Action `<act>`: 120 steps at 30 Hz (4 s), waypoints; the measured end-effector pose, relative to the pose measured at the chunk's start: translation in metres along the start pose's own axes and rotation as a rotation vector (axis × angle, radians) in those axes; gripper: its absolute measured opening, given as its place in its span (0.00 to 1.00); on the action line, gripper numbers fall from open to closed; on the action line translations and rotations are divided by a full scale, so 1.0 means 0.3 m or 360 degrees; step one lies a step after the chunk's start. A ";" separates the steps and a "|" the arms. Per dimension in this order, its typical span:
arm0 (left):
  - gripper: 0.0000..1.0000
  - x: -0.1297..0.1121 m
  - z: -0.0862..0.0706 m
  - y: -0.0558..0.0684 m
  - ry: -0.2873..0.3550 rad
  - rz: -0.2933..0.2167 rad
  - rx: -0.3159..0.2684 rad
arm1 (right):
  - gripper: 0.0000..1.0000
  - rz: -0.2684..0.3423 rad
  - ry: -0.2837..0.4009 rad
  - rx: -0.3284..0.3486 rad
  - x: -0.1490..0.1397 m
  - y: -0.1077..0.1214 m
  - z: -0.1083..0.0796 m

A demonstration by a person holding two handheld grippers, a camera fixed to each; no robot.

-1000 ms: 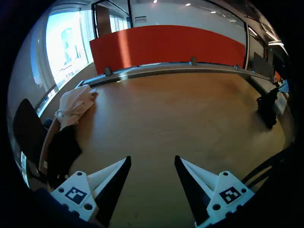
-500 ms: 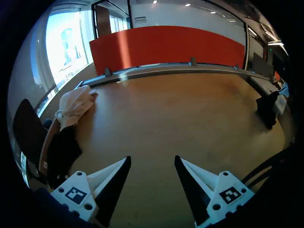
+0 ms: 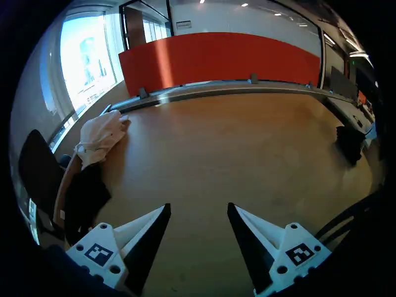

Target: Fold towel

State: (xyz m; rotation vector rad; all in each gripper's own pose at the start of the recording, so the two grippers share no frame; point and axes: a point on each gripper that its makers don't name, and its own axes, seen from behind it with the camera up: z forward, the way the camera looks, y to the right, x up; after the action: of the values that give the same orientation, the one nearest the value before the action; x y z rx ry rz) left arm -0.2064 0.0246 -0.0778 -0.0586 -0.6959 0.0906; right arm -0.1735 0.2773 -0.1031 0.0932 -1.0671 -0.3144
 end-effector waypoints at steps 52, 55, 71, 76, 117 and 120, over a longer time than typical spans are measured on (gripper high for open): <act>0.84 -0.016 -0.027 -0.032 -0.0013 0.0005 0.0044 | 0.35 0.0226 -0.0224 -0.0220 -0.156 0.087 0.165; 0.84 -0.013 -0.026 -0.030 -0.0010 0.0002 0.0042 | 0.60 0.0246 -0.0216 -0.0245 -0.162 0.097 0.153; 0.84 -0.008 -0.022 -0.026 0.0004 -0.0009 0.0028 | 0.95 0.0293 -0.0145 -0.0303 -0.156 0.089 0.092; 0.84 0.000 -0.022 -0.032 0.0015 -0.0014 0.0028 | 0.95 0.0305 -0.0094 -0.0283 -0.131 0.062 0.067; 0.84 0.176 -0.054 -0.053 0.0247 -0.0055 0.0000 | 0.95 0.0551 0.1075 -0.0176 0.463 -0.149 -0.271; 0.84 0.216 -0.058 -0.059 0.0297 -0.0046 0.0005 | 0.94 0.0569 0.1234 -0.0189 0.527 -0.146 -0.337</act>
State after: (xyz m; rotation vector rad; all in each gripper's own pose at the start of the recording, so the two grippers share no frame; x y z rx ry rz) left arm -0.1447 0.0134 -0.0485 -0.0532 -0.5098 0.0579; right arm -0.0246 0.1810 -0.0282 -0.0811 -0.2814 -0.0022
